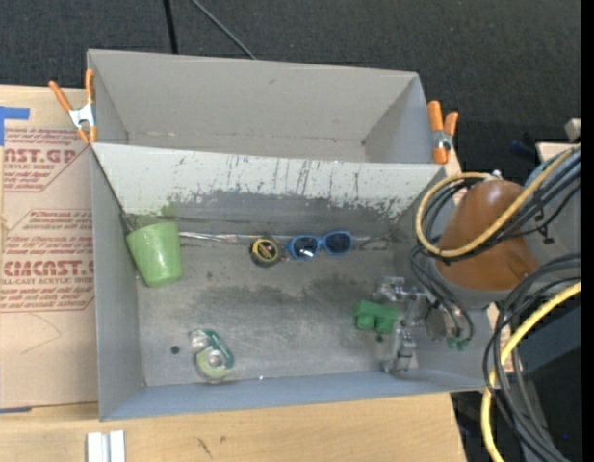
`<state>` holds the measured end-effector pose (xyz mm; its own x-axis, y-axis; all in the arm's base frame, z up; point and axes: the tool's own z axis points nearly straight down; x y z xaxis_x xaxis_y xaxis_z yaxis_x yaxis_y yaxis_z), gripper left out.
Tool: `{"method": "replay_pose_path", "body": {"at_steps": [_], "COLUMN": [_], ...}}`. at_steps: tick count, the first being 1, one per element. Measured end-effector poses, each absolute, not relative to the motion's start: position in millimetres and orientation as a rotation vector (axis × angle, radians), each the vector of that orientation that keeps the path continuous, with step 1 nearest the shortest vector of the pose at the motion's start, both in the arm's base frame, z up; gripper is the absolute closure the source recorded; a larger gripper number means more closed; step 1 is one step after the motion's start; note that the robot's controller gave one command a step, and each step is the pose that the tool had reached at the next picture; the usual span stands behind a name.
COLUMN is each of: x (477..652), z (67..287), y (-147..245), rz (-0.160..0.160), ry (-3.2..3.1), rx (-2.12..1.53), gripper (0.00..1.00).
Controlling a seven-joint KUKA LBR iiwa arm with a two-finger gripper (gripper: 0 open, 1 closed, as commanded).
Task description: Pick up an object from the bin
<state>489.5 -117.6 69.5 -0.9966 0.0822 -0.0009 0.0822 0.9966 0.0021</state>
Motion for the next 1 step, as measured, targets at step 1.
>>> {"method": "replay_pose_path", "body": {"at_steps": [1], "x": [489.3], "z": [69.3], "y": [-118.8], "rz": [0.000], "ry": [3.139], "rx": [0.129], "gripper": [1.00]}}
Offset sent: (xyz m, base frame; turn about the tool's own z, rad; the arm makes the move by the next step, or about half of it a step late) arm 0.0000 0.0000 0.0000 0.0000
